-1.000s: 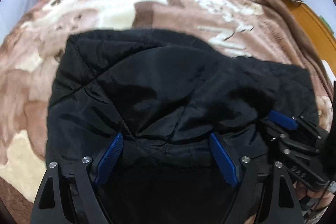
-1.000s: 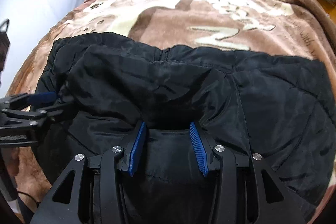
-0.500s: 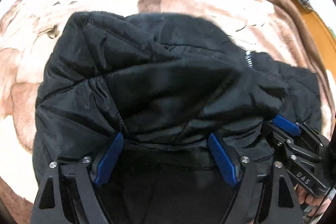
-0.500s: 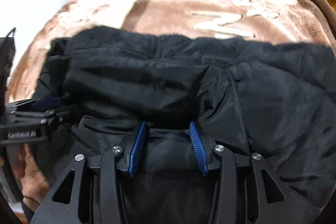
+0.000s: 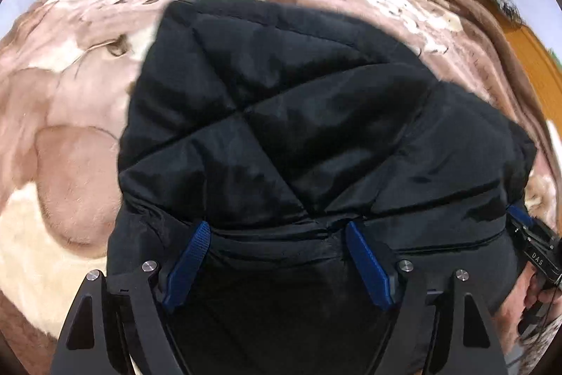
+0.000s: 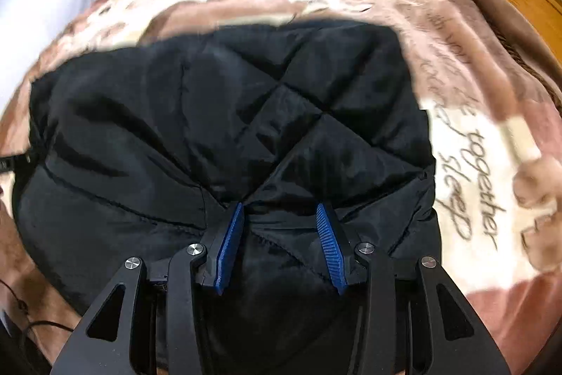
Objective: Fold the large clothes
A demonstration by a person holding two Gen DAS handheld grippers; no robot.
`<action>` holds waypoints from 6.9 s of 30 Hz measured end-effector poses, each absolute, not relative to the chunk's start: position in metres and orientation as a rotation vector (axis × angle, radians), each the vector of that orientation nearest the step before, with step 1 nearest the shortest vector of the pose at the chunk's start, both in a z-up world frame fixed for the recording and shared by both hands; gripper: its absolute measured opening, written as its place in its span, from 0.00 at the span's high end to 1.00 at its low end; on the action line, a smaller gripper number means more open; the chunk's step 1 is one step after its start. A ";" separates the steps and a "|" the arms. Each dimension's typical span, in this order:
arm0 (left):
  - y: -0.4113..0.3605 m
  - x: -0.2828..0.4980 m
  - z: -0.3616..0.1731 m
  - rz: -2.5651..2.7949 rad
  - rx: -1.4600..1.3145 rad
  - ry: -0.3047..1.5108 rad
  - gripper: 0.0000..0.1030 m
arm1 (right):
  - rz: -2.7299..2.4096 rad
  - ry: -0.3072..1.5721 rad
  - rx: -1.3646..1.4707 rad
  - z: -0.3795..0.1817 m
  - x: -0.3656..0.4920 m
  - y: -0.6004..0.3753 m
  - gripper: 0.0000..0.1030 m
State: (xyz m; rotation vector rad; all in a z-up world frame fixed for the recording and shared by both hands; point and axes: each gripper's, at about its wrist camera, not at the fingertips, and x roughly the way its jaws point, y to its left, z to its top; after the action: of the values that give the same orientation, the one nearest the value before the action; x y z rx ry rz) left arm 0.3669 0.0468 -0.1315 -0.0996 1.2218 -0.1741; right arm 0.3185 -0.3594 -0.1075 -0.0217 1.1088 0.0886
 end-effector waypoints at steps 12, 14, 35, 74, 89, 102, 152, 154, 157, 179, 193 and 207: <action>0.046 0.387 -0.161 -0.150 -0.147 1.290 0.22 | 0.077 1.154 -0.001 -0.134 0.332 -0.356 0.58; 0.046 0.388 -0.161 -0.151 -0.145 1.282 0.22 | 0.070 1.160 0.006 -0.133 0.332 -0.356 0.58; 0.124 0.345 -0.107 -0.208 -0.169 1.264 0.09 | 0.076 1.061 0.237 -0.059 0.276 -0.458 0.25; 0.114 0.383 -0.199 -0.370 -0.458 1.445 0.11 | 0.454 1.247 0.548 -0.171 0.339 -0.477 0.23; 0.088 0.354 -0.137 -0.324 -0.418 1.346 0.58 | 0.328 1.119 0.261 -0.112 0.310 -0.434 0.64; 0.104 0.329 -0.051 -0.349 -0.429 1.166 0.67 | 0.332 0.923 0.218 -0.041 0.268 -0.406 0.69; 0.324 0.349 -0.109 -0.002 -0.452 1.109 0.45 | 0.348 0.978 0.255 -0.123 0.296 -0.251 0.50; 0.323 0.349 -0.107 0.004 -0.451 1.112 0.43 | 0.335 0.988 0.250 -0.122 0.294 -0.249 0.47; 0.322 0.345 -0.103 0.029 -0.447 1.116 0.38 | 0.299 1.005 0.234 -0.116 0.292 -0.247 0.40; 0.227 0.176 -0.018 0.164 -0.124 0.928 0.11 | 0.128 0.805 0.012 -0.011 0.148 -0.168 0.27; 0.160 0.093 0.009 0.104 -0.034 0.825 0.11 | 0.099 0.741 0.075 0.006 0.088 -0.144 0.27; 0.125 0.065 0.003 0.044 0.021 0.812 0.11 | 0.090 0.737 0.046 -0.002 0.066 -0.134 0.27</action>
State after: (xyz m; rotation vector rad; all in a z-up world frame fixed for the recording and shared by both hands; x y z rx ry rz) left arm 0.0646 0.1251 0.0034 0.0207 0.8122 0.0440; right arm 0.0663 -0.1344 -0.0024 0.0464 0.7373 0.0895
